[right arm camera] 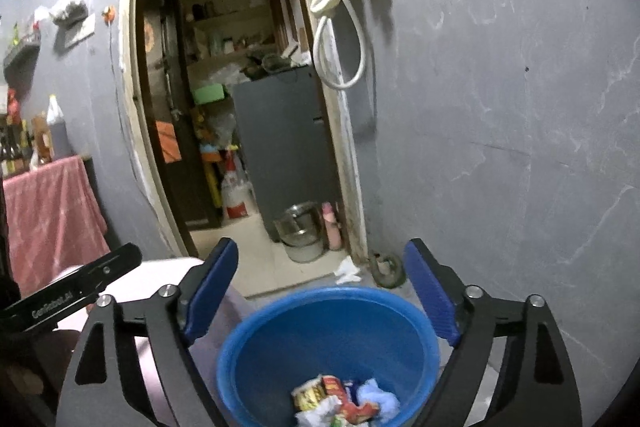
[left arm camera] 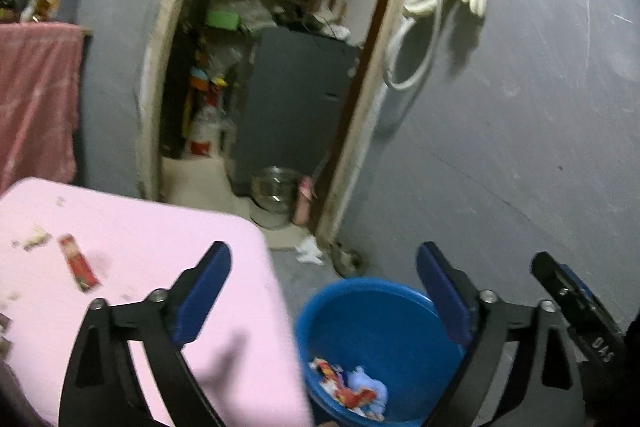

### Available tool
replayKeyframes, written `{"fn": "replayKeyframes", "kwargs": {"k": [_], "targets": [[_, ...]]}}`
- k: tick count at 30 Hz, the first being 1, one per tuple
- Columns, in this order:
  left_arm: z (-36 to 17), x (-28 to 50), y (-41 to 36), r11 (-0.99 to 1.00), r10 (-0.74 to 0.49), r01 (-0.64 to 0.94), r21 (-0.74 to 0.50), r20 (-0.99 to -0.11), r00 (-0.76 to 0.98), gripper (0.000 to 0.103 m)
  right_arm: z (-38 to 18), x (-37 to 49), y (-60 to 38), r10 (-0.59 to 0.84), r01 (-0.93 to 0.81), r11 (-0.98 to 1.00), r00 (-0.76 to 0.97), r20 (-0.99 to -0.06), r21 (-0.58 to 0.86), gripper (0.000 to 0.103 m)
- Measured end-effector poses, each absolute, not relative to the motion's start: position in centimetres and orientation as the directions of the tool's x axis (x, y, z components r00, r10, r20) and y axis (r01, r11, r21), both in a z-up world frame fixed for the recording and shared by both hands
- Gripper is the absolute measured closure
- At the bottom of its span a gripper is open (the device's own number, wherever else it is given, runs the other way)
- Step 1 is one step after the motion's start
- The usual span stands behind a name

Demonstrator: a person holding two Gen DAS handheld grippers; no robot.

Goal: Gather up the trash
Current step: 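Move both tools back over the remaining trash on the table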

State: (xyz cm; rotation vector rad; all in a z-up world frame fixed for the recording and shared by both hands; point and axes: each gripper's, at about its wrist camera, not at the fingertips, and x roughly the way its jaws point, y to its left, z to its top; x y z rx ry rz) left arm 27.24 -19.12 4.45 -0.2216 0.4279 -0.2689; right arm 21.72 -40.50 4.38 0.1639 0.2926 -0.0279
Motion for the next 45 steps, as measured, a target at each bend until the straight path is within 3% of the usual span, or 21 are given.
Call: {"fn": "replayKeyframes", "kwargs": {"k": [5,14,23,33,45], "targets": [[5.8,26.3,-16.5,0.958,-0.242,0.166,-0.236,-0.343,0.908,0.007,5.4,21.3,-38.8,0.016,0.023,0.986,0.974,-0.225,0.168,0.000],[6.7,24.8,-10.9,0.973,-0.153,0.087,-0.214,-0.317,0.936,0.007,6.8,21.4,-34.4,0.080,-0.056,0.987,0.984,-0.159,0.153,0.000],[6.2,24.1,-3.0,0.981,-0.045,-0.025,-0.194,-0.348,0.937,0.007,7.2,23.0,-28.5,0.169,-0.146,0.979,0.972,-0.163,0.145,0.000],[4.3,24.6,5.6,0.978,0.040,-0.124,-0.168,-0.431,0.901,0.007,6.3,25.5,-21.4,0.291,-0.271,0.955,0.929,-0.230,0.117,0.000],[0.5,27.6,9.6,0.990,0.009,-0.088,-0.108,-0.578,0.816,0.007,3.2,29.9,-15.2,0.394,-0.391,0.916,0.830,-0.394,0.092,0.000]]}}
